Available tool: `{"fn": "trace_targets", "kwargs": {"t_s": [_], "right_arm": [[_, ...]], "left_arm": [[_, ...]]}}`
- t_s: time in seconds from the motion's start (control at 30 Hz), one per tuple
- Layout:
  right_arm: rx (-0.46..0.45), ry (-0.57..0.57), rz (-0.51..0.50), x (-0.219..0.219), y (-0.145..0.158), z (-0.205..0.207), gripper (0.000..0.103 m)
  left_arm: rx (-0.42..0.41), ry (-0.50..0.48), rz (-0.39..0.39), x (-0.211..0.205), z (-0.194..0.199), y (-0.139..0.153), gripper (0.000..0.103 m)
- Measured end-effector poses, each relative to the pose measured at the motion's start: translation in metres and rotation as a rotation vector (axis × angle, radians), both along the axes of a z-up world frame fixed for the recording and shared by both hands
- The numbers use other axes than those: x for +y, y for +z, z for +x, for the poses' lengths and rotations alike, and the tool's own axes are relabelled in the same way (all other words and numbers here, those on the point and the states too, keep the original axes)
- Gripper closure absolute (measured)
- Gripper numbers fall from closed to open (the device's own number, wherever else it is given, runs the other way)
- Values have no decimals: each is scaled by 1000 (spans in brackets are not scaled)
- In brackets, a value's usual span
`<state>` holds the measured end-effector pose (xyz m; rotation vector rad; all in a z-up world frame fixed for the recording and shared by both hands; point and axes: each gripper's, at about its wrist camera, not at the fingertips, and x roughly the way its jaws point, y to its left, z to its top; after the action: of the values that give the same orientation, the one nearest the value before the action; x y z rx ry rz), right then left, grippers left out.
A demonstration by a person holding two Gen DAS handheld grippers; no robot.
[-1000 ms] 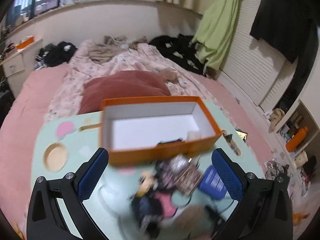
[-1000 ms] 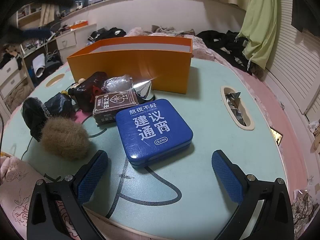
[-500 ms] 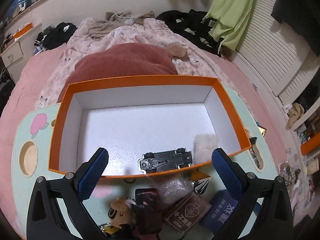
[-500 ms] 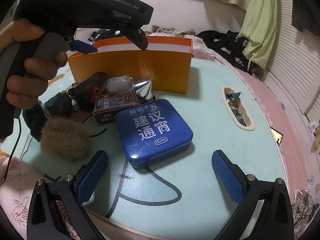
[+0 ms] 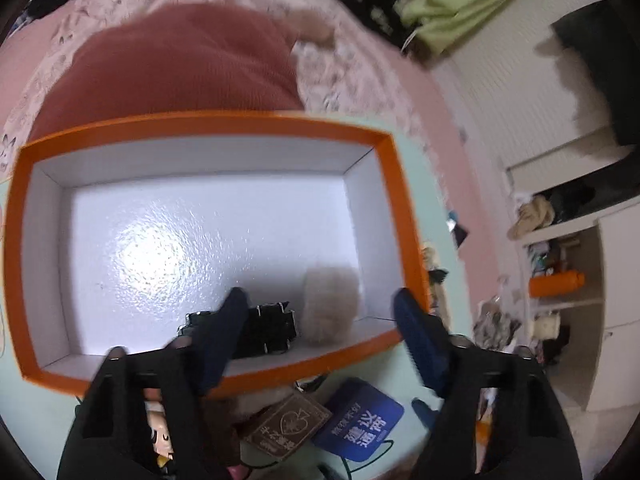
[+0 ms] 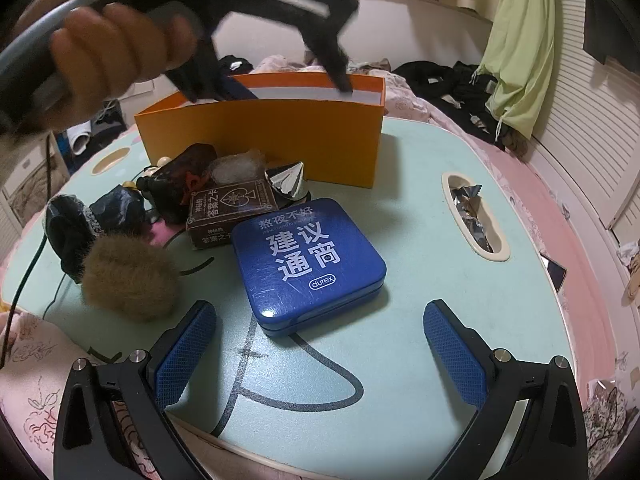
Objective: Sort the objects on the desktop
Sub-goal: 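Reach into the orange box and grasp the white fluffy plush with the left gripper, then carry the white plush out and set it beside the beige plush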
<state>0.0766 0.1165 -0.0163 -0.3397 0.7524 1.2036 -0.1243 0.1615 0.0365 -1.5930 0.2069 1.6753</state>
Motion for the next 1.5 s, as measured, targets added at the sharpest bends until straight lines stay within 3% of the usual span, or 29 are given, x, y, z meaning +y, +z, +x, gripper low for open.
{"fn": "trace_targets", "kwargs": {"t_s": [0.17,0.23,0.3,0.4,0.7,0.93,1.03,1.27,1.5], "right_arm": [[1,-1,1,2,0,-1,0],[2,-2,2,2,1,-1,0],[1,-4,1,1,0,-1,0],[9,-4,1,3,0,-1,0],[7,-7,3,6,1,-2,0],[7,-10,4,8,1,-3,0],[7,-11,4,6,0,-2,0],[10,-33,10,7,0,-2,0],[10,-36,11,7,0,-2,0]], "left_arm": [[-6,-29,-19,10,4,-6,36],[22,-41,-51,17,5,-9,41],[52,-47,-115,24,1,-18,63],[107,-80,-132,25,1,-20,78],[107,-85,-18,8,-9,-8,79],[128,-91,183,-33,4,49,79],[137,-117,227,-49,15,60,79],[168,-151,276,-99,56,55,79],[216,-94,264,-146,80,27,78]]}}
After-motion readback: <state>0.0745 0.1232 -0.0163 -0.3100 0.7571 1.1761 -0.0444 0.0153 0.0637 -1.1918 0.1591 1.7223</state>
